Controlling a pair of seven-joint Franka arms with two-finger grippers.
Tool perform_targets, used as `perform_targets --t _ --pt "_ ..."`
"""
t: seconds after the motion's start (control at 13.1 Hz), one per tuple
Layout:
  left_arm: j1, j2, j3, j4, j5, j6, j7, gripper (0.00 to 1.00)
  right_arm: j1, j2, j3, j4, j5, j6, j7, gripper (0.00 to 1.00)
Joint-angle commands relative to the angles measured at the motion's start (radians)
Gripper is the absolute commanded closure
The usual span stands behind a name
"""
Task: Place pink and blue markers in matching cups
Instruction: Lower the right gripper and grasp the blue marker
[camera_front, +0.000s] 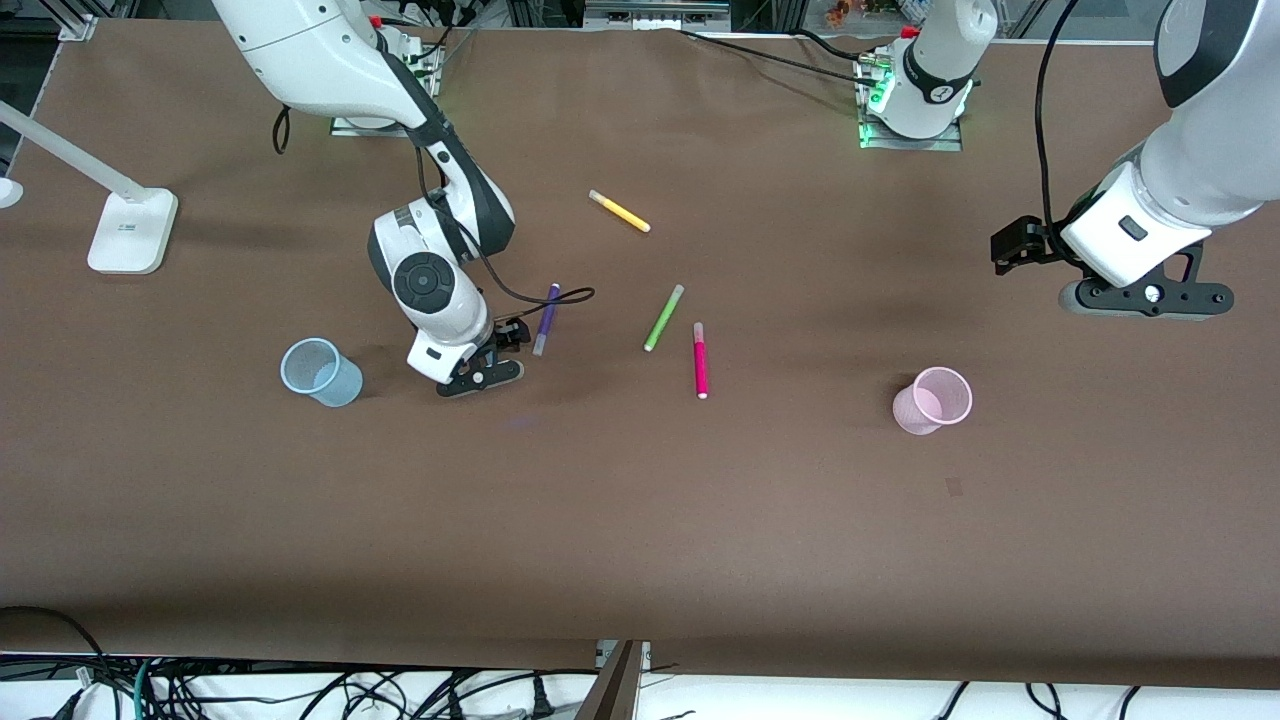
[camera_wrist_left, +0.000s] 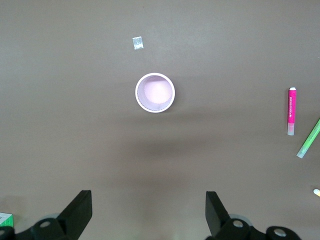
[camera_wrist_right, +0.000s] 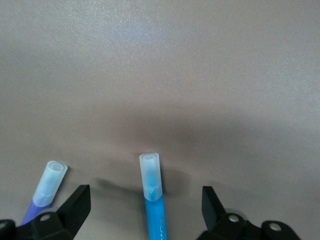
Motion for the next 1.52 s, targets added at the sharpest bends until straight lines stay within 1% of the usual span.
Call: perform_targets --t 0.0,0.23,0.3,0.38,0.61,0.69,0.76,0.84,0.99,1.14,1.3,1.45 --pt "-0.005 -0.019 0.01 -0.017 -0.014 0.011 0.022 0.0 0.007 0.009 -0.006 -0.016 -0.017 0.039 0.009 0.26" --pt "-0.005 -0.019 0.01 -0.017 -0.014 0.009 0.02 0.0 0.005 0.02 -0.007 -0.014 -0.017 0.061 0.008 0.77" --pt "-0.005 -0.019 0.01 -0.017 -0.014 0.011 0.022 0.0 0.002 0.02 -0.007 -0.011 -0.017 0.059 0.006 0.91" --pt "-0.003 -0.019 0.01 -0.019 -0.014 0.009 0.022 0.0 0.002 0.019 -0.007 -0.008 -0.017 0.056 0.005 1.0" --pt "-0.003 -0.019 0.01 -0.017 -0.014 0.011 0.022 0.0 -0.002 -0.007 -0.012 0.015 -0.016 0.046 -0.007 1.0" --pt "-0.003 -0.019 0.012 -0.019 -0.014 0.009 0.022 0.0 -0.005 -0.023 -0.013 0.031 -0.016 0.018 -0.03 1.0" --pt "-0.005 -0.019 0.012 -0.019 -0.014 0.009 0.022 0.0 -0.012 -0.036 -0.018 0.067 -0.016 -0.04 -0.065 1.0" --pt "-0.005 -0.019 0.012 -0.017 -0.014 0.009 0.022 0.0 -0.018 -0.044 -0.026 0.132 -0.016 -0.125 -0.113 1.0" --pt "-0.005 -0.019 0.012 -0.02 -0.014 0.008 0.022 0.0 -0.05 -0.044 -0.029 0.287 -0.013 -0.329 -0.243 1.0" --pt "-0.005 -0.019 0.012 -0.02 -0.014 0.008 0.022 0.0 -0.102 -0.044 -0.029 0.39 -0.005 -0.463 -0.413 1.0" --pt "-0.003 -0.019 0.012 -0.023 -0.014 0.006 0.022 0.0 -0.149 -0.047 -0.029 0.436 0.001 -0.529 -0.597 1.0" --pt "-0.003 -0.019 0.012 -0.026 -0.014 0.005 0.022 0.0 -0.171 -0.073 -0.03 0.44 0.027 -0.533 -0.726 1.0"
